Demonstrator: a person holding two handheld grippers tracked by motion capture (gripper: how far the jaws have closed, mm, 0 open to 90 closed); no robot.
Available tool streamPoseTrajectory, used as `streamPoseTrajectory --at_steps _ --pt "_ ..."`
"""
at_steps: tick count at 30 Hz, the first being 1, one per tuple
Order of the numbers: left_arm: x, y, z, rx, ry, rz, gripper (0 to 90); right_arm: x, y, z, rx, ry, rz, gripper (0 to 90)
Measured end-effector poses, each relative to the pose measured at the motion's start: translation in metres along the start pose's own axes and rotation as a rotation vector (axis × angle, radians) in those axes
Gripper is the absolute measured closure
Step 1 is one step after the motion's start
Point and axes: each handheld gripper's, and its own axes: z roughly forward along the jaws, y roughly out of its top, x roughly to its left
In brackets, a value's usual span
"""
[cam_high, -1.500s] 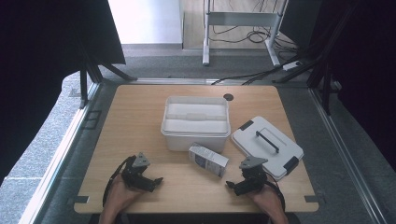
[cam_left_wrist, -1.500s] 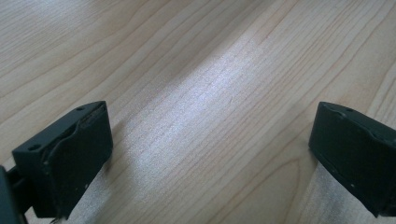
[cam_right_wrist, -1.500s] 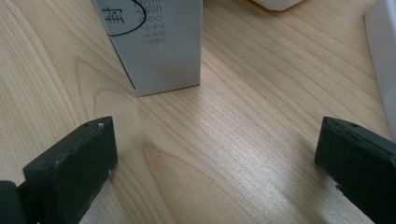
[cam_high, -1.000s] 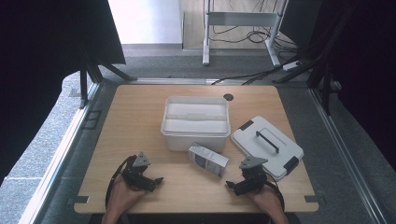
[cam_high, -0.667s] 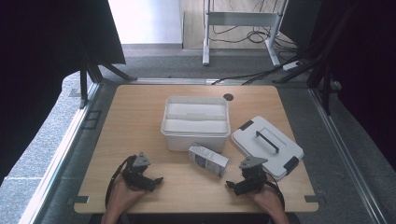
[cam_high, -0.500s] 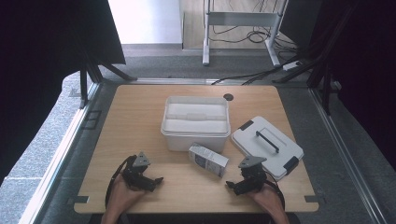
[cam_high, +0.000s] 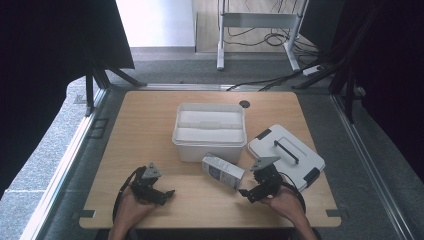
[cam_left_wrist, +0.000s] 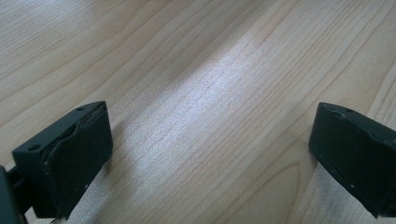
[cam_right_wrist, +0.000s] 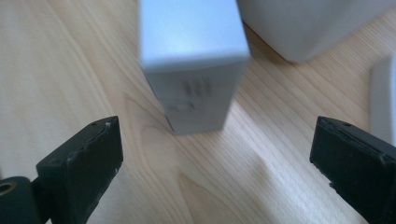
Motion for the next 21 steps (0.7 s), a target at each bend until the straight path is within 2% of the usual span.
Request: streamPoseTrajectory --at_steps 1,5,10,11,13,15,16,19,21 --pt "0.0 0.0 0.0 0.0 0.0 0.0 0.0 0.0 0.0 0.0 0.0 0.0 0.0 2.2" --pt "0.0 0.0 0.0 -0.001 0.0 0.0 0.0 0.003 0.022 -0.002 0.054 0.029 -0.049 5.4" --pt "0.0 0.0 0.0 0.0 0.0 0.0 0.0 0.007 0.052 0.003 0.148 0.052 -0.111 13.8" --pt "0.0 0.0 0.0 0.0 0.0 0.0 0.0 0.008 0.064 0.01 0.196 0.049 -0.125 17.4" --pt "0.0 0.0 0.0 0.0 0.001 0.003 0.0 0.008 0.068 0.013 0.212 0.055 -0.135 18.8" --pt "0.0 0.0 0.0 0.001 0.0 0.004 0.0 0.011 0.083 0.027 0.29 0.061 -0.164 23.6" --pt "0.0 0.0 0.0 0.001 0.0 0.004 0.0 0.011 0.083 0.027 0.29 0.061 -0.164 23.6" --pt "0.0 0.0 0.0 0.001 0.0 0.004 0.0 0.014 0.096 0.044 0.364 0.07 -0.2 29.9" --pt "0.0 0.0 0.0 0.001 0.0 0.004 0.0 0.016 0.098 0.048 0.384 0.073 -0.204 31.7"
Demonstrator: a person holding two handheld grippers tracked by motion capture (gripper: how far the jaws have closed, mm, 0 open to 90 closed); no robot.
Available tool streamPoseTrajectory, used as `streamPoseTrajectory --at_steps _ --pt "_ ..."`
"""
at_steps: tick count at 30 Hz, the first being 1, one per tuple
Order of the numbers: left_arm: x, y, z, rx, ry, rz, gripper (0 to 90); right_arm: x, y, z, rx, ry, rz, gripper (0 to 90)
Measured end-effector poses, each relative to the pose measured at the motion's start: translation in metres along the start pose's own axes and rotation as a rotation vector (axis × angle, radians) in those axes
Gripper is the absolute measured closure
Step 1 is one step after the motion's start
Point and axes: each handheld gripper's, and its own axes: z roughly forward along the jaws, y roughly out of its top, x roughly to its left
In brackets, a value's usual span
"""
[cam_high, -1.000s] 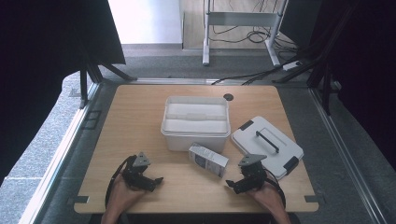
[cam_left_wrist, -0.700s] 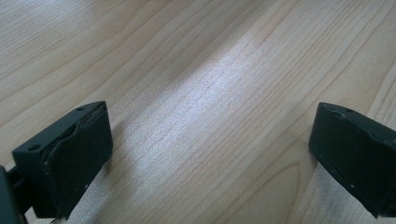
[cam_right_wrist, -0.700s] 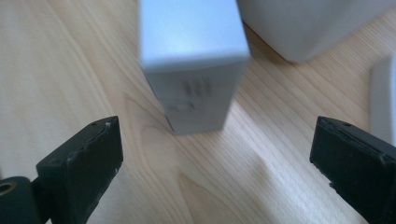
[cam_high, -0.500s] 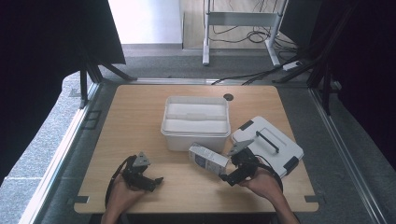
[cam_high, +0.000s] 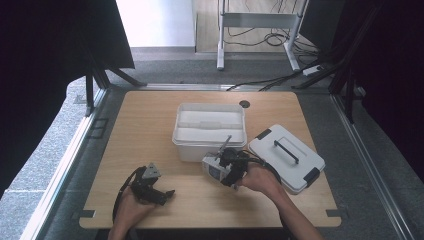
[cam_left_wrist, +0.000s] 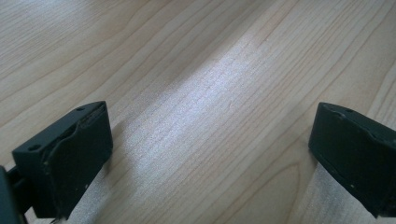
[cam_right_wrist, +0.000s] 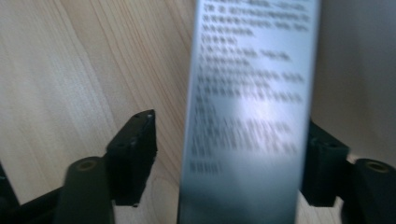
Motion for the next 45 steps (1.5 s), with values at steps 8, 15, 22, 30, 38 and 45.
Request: streamPoseTrajectory --at_steps 8,15,22,30,38,45 --pt "0.0 0.0 0.0 0.0 0.0 0.001 0.0 0.0 0.013 0.022 0.128 -0.036 -0.037 49.7" --pt "0.0 0.0 0.0 -0.001 0.0 0.0 0.0 0.003 0.012 0.013 0.099 -0.023 -0.032 54.7" --pt "0.0 0.0 0.0 -0.001 -0.001 -0.003 0.0 0.028 0.006 -0.005 0.085 0.005 -0.072 55.0" --pt "0.0 0.0 0.0 0.001 -0.002 0.0 0.0 0.061 -0.005 -0.007 0.093 0.029 -0.132 55.1" --pt "0.0 0.0 0.0 0.0 0.0 0.0 0.0 0.078 -0.016 -0.001 0.085 0.034 -0.148 55.0" --pt "0.0 0.0 0.0 0.0 0.0 0.0 0.0 0.079 -0.022 0.006 0.085 0.035 -0.148 51.6"
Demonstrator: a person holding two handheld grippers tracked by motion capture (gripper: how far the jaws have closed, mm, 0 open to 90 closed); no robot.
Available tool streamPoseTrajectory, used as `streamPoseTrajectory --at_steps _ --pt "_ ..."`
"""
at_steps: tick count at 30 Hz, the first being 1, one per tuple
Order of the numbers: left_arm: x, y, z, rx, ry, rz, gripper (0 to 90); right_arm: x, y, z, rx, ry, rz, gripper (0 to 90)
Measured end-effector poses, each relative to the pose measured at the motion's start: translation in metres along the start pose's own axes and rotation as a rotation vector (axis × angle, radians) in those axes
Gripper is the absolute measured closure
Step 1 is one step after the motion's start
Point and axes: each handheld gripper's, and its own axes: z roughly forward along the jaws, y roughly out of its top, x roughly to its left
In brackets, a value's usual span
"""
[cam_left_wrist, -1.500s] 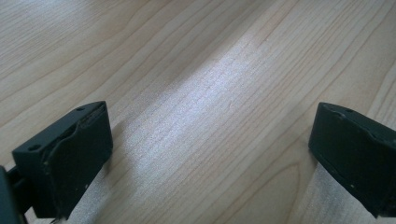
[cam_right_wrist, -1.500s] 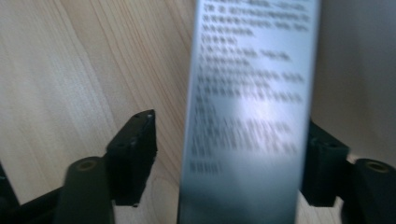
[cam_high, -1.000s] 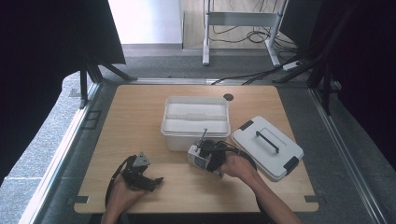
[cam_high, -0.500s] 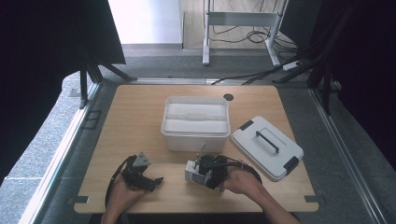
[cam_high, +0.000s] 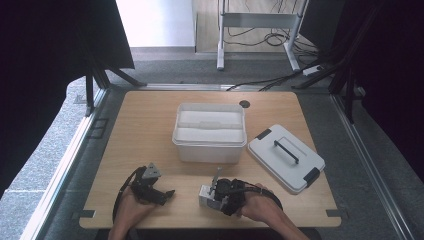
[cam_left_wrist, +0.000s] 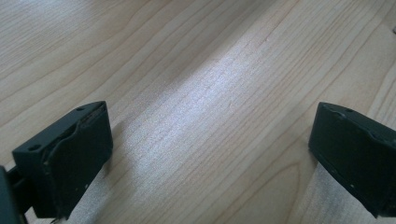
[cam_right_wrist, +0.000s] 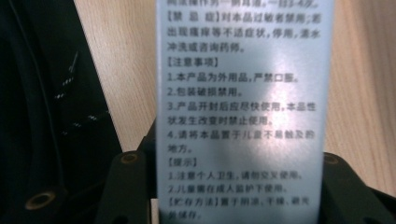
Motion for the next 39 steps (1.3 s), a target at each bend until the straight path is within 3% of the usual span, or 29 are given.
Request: streamPoseTrajectory --at_steps 14,25,27,32,37,38,39 --pt "0.0 0.0 0.0 0.0 0.0 0.0 0.0 -0.002 -0.001 -0.034 -0.072 0.028 0.024 44.8" --pt "0.0 0.0 0.0 0.001 -0.001 0.0 0.0 -0.011 -0.002 -0.075 -0.151 0.03 0.042 44.5" --pt "0.0 0.0 0.0 0.001 -0.001 0.0 0.0 -0.018 -0.005 -0.083 -0.178 0.013 0.063 44.2" --pt "0.0 0.0 0.0 0.001 -0.001 0.0 0.0 -0.032 -0.017 -0.085 -0.212 -0.008 0.119 42.9" --pt "0.0 0.0 0.0 0.0 -0.002 -0.003 0.0 -0.053 -0.041 -0.067 -0.261 -0.026 0.221 39.4" --pt "0.0 0.0 0.0 0.0 -0.002 -0.003 0.0 -0.053 -0.041 -0.067 -0.261 -0.026 0.221 39.4" --pt "0.0 0.0 0.0 -0.001 -0.002 -0.004 0.0 -0.06 -0.051 -0.059 -0.285 -0.029 0.26 38.7"
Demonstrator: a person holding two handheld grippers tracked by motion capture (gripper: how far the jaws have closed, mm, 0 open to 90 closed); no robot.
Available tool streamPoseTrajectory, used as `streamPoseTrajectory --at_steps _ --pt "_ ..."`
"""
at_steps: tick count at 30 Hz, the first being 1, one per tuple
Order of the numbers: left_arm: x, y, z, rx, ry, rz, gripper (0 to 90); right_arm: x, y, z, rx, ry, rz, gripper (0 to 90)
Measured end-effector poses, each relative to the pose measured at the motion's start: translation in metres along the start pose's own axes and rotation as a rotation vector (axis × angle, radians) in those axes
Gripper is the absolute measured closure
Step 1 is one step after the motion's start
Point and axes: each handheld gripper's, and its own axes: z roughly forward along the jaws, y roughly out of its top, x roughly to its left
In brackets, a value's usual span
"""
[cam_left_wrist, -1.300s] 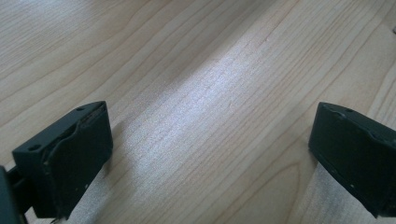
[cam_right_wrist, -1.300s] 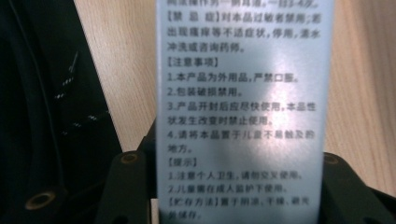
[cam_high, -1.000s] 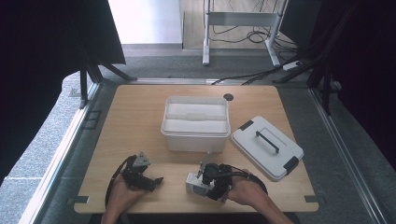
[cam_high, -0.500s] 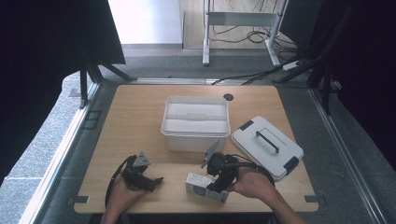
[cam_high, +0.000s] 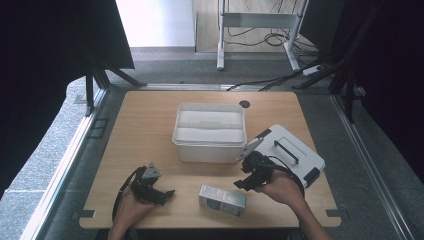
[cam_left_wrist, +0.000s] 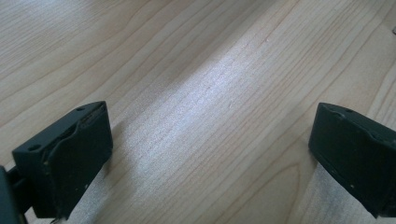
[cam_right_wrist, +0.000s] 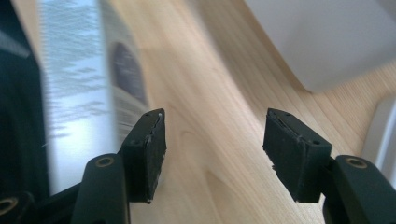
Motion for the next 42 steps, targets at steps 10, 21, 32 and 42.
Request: streamPoseTrajectory --at_steps 10,21,32,42 --pt "0.008 0.012 -0.002 -0.023 -0.018 -0.016 0.0 -0.034 -0.038 0.018 -0.18 -0.1 0.135 17.0" --pt "0.028 0.075 -0.008 -0.065 -0.076 0.045 0.0 -0.055 -0.028 0.037 -0.327 -0.13 0.165 0.0" --pt "0.046 0.117 0.009 -0.069 -0.081 0.09 1.7 -0.075 -0.007 0.047 -0.419 -0.112 0.185 1.9" --pt "0.038 0.12 0.011 -0.064 -0.078 0.135 5.0 -0.076 0.001 0.045 -0.431 -0.116 0.178 7.5"
